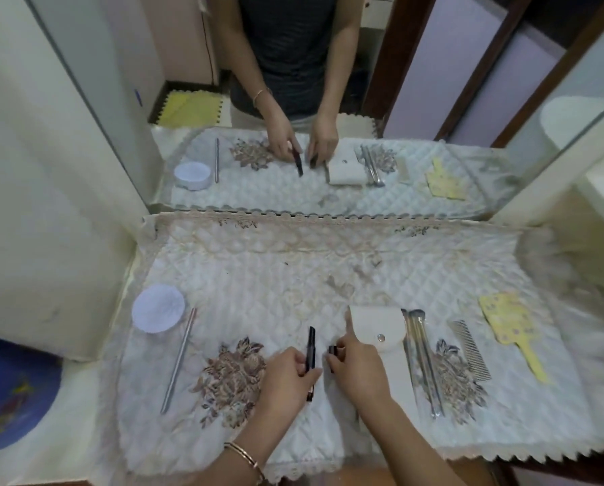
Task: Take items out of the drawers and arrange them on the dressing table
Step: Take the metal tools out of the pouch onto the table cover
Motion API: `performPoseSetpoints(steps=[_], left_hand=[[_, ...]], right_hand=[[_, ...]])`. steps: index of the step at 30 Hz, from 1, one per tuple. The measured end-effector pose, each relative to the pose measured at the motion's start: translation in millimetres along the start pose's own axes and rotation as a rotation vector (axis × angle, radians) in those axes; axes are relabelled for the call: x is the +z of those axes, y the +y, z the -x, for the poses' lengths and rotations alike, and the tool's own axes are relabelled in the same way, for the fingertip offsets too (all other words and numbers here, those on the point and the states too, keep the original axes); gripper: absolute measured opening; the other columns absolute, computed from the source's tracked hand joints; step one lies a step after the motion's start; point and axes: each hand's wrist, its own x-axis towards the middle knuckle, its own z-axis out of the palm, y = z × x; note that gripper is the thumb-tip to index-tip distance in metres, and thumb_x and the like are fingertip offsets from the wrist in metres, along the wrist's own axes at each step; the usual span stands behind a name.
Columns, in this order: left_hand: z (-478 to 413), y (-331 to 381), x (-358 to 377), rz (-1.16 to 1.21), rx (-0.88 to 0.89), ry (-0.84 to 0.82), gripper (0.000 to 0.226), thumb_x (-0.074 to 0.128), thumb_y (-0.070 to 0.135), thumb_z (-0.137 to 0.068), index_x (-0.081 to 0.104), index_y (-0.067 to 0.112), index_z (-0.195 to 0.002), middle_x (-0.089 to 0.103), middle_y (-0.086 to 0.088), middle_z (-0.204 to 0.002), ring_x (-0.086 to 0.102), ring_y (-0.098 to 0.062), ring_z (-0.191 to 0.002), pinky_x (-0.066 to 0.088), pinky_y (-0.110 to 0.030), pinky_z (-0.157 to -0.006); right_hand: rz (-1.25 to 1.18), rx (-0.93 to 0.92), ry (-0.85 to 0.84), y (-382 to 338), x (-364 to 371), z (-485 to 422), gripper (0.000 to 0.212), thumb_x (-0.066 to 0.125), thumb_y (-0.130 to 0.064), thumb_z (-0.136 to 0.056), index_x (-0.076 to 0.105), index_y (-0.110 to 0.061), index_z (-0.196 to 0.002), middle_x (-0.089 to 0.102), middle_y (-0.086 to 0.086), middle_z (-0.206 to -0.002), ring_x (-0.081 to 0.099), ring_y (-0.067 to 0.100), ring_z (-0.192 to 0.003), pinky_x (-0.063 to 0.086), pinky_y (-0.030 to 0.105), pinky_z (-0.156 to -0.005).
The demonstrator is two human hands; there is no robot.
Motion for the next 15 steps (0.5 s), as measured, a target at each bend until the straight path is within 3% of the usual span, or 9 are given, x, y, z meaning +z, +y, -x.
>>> performPoseSetpoints(steps=[2,4,9,10,13,15], left_hand=[[2,-1,2,0.004,0.015,0.003,0.023,0.065,0.031,-0.082,0.052,0.015,-0.091,0.051,0.006,-0.074,0.056,-0.013,-0.074,0.045,-0.025,-0.066],[3,-2,1,0.020,0.018,0.005,0.028,0.065,0.032,-0.082,0.053,0.012,-0.099,0.049,0.010,-0.071,0.053,-0.008,-0.069,0.042,-0.018,-0.060],[8,-9,-11,0.020,0.041,0.043,0.024,0.062,0.031,-0.085,0.057,0.013,-0.100,0.052,0.010,-0.072,0.050,-0.004,-0.065,0.036,-0.007,-0.055],[10,-13,-19,0.007,0.034,0.062,0.019,0.061,0.028,-0.086,0.059,0.013,-0.097,0.055,0.008,-0.074,0.052,-0.006,-0.068,0.039,-0.008,-0.057],[12,-36,-51,0.041,-0.011,0.209,0.007,0.060,0.016,-0.085,0.065,0.012,-0.087,0.063,0.004,-0.074,0.059,-0.013,-0.067,0.053,-0.028,-0.067],[14,-55,-76,-0.002,-0.012,0.348,0.005,0.059,0.013,-0.085,0.064,0.013,-0.085,0.060,0.004,-0.072,0.058,-0.012,-0.066,0.048,-0.025,-0.062]], right_hand=[[0.004,0.004,-0.005,0,1,0,0.012,0.057,-0.022,-0.084,0.055,-0.012,-0.090,0.063,0.010,-0.079,0.062,0.031,-0.085,0.042,0.033,-0.062],[-0.008,0.023,-0.006,0,0,1,0.010,0.057,-0.022,-0.084,0.054,-0.013,-0.086,0.067,0.013,-0.088,0.062,0.030,-0.086,0.045,0.034,-0.067],[-0.054,-0.002,0.012,0,-2,7,0.010,0.058,-0.022,-0.084,0.052,-0.015,-0.082,0.065,0.010,-0.082,0.061,0.026,-0.079,0.044,0.033,-0.065],[-0.061,-0.011,0.030,0,-2,9,0.009,0.058,-0.021,-0.084,0.054,-0.012,-0.084,0.064,0.009,-0.080,0.061,0.026,-0.078,0.043,0.033,-0.064],[-0.108,-0.049,0.097,-3,-2,13,0.013,0.055,-0.015,-0.086,0.059,-0.006,-0.094,0.062,0.010,-0.077,0.057,0.021,-0.070,0.041,0.032,-0.061],[-0.117,-0.082,0.132,-8,-1,14,0.015,0.054,-0.012,-0.086,0.060,-0.005,-0.098,0.060,0.008,-0.074,0.055,0.021,-0.068,0.041,0.033,-0.061]])
